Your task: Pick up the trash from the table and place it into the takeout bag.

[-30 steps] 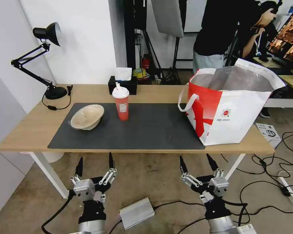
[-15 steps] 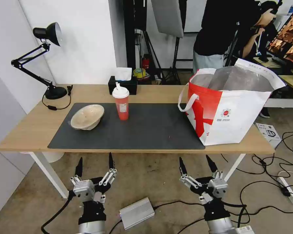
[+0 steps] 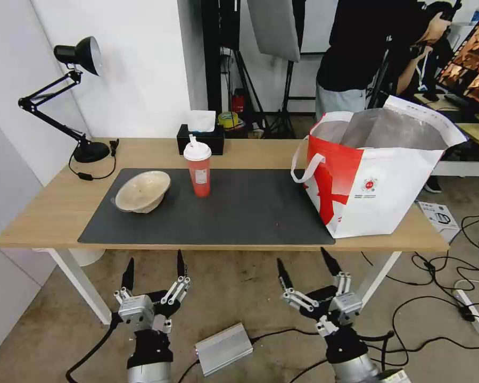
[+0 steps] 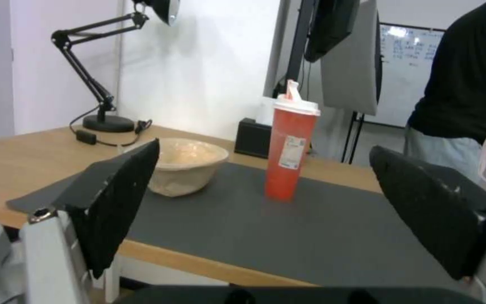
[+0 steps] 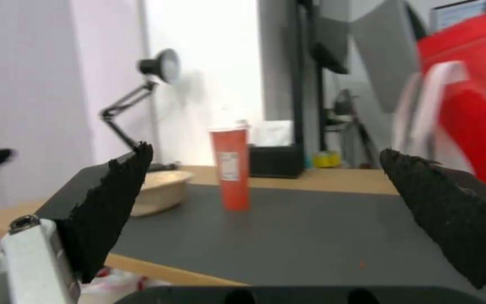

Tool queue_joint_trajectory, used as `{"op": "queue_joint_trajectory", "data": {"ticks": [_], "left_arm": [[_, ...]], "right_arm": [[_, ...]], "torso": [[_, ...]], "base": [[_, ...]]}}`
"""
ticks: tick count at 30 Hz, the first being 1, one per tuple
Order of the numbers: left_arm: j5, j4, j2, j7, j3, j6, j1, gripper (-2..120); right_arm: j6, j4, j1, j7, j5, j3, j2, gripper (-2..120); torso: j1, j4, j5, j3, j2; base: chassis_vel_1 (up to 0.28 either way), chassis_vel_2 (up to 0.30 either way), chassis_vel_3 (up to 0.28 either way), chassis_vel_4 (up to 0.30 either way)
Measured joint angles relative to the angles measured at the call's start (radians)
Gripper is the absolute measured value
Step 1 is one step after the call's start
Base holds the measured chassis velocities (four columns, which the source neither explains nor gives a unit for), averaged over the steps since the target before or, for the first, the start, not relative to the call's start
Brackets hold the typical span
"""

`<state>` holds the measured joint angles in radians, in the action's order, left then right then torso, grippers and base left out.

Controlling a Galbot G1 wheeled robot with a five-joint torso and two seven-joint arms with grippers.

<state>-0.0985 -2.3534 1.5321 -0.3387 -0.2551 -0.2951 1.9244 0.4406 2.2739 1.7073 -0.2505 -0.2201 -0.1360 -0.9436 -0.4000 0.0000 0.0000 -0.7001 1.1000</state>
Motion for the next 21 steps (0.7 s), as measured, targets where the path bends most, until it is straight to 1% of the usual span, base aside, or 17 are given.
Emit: {"op": "queue_joint_trajectory", "data": {"ticks": [2, 3, 9, 12, 15, 16, 19, 21], "left_arm": [[0.0, 0.0, 0.003, 0.0, 0.0, 0.0, 0.0, 100], [0.0, 0.0, 0.005, 0.001, -0.001, 0.0, -0.001, 100], [0.0, 0.002, 0.008, 0.002, -0.002, 0.0, -0.003, 100], [0.0, 0.002, 0.012, 0.002, -0.005, -0.001, -0.005, 100], [0.0, 0.002, 0.012, 0.002, -0.006, -0.001, -0.005, 100], [0.0, 0.002, 0.012, 0.003, -0.007, -0.001, -0.005, 100], [0.001, 0.002, 0.012, 0.004, -0.008, -0.001, -0.005, 100], [0.003, 0.002, 0.011, 0.004, -0.01, -0.001, -0.006, 100]], "right_arm": [[0.004, 0.001, -0.031, 0.065, -0.045, 0.002, 0.02, 100], [0.004, 0.001, -0.051, 0.077, -0.055, 0.003, 0.028, 100], [0.0, 0.004, -0.099, 0.101, -0.09, 0.011, 0.058, 100], [-0.029, 0.015, -0.154, 0.13, -0.158, 0.017, 0.095, 100], [-0.044, 0.018, -0.182, 0.143, -0.19, 0.02, 0.109, 100], [-0.067, 0.024, -0.222, 0.159, -0.237, 0.024, 0.131, 100], [-0.091, 0.028, -0.255, 0.172, -0.275, 0.025, 0.15, 100], [-0.124, 0.03, -0.295, 0.19, -0.328, 0.025, 0.175, 100]], "torso": [[0.0, 0.0001, 0.0, 0.0, 0.0], [0.0, -0.0001, 0.0, 0.0, 0.0], [0.0, 0.0, 0.0, 0.0, 0.0], [0.0, -0.0001, 0.0, 0.0, 0.0], [0.0, -0.0001, 0.0001, 0.0, 0.0], [0.0, 0.0001, 0.0001, 0.0, 0.0], [0.0, 0.0001, 0.0, 0.0, 0.0], [0.0, 0.0, 0.0001, 0.0, 0.0]], "base": [[0.0, 0.0, 0.0, 0.0], [0.0, 0.0, 0.0, 0.0], [0.0, 0.0, 0.0, 0.0], [0.0, 0.0, 0.0, 0.0], [0.0, 0.0, 0.0, 0.0], [0.0, 0.0, 0.0, 0.0], [0.0, 0.0, 0.0, 0.0], [0.0, 0.0, 0.0, 0.0]]}}
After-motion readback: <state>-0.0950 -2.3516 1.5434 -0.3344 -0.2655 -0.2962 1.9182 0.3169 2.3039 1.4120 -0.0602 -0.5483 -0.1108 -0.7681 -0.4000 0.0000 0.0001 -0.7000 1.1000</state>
